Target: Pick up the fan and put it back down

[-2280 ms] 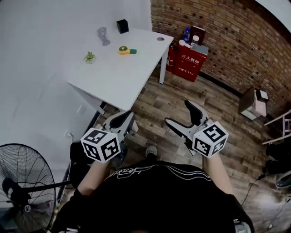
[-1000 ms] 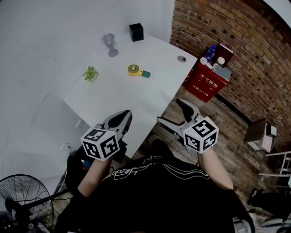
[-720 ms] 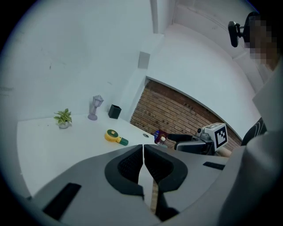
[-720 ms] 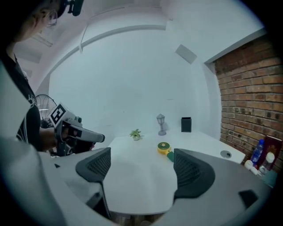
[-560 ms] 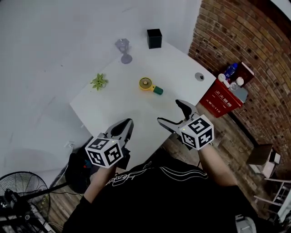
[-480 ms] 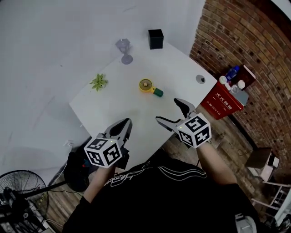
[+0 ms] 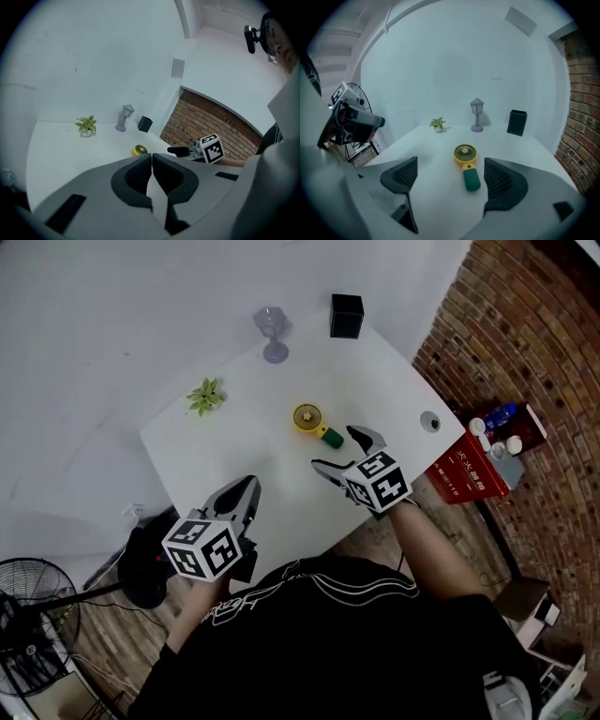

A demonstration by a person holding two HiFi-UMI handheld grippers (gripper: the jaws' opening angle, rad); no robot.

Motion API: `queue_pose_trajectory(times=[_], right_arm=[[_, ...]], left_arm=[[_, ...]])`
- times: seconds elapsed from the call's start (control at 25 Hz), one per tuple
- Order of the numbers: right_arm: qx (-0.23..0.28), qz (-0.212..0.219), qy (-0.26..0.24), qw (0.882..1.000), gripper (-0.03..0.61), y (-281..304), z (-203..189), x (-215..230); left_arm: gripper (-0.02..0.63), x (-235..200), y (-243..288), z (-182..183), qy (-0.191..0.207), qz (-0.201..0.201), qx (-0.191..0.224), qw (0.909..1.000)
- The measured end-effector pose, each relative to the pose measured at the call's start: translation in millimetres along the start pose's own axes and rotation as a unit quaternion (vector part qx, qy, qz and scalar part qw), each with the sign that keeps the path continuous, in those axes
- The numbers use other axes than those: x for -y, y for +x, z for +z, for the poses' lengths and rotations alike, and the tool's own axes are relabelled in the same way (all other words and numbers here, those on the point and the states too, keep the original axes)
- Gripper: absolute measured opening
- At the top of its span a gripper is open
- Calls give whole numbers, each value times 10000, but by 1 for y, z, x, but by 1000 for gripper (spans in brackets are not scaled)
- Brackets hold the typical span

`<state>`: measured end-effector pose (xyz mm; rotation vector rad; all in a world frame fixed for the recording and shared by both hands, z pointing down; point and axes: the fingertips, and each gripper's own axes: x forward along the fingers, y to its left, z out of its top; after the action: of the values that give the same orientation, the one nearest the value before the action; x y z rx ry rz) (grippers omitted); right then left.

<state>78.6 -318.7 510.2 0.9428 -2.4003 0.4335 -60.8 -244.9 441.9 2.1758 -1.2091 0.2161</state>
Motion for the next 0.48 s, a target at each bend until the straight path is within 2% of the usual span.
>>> queue_pose_trajectory(times=[0.48], right_arm=[[-701, 345, -384, 9962, 426, 74, -34, 26]], left_arm=[[35, -33, 5, -15, -429, 567, 241, 9972]])
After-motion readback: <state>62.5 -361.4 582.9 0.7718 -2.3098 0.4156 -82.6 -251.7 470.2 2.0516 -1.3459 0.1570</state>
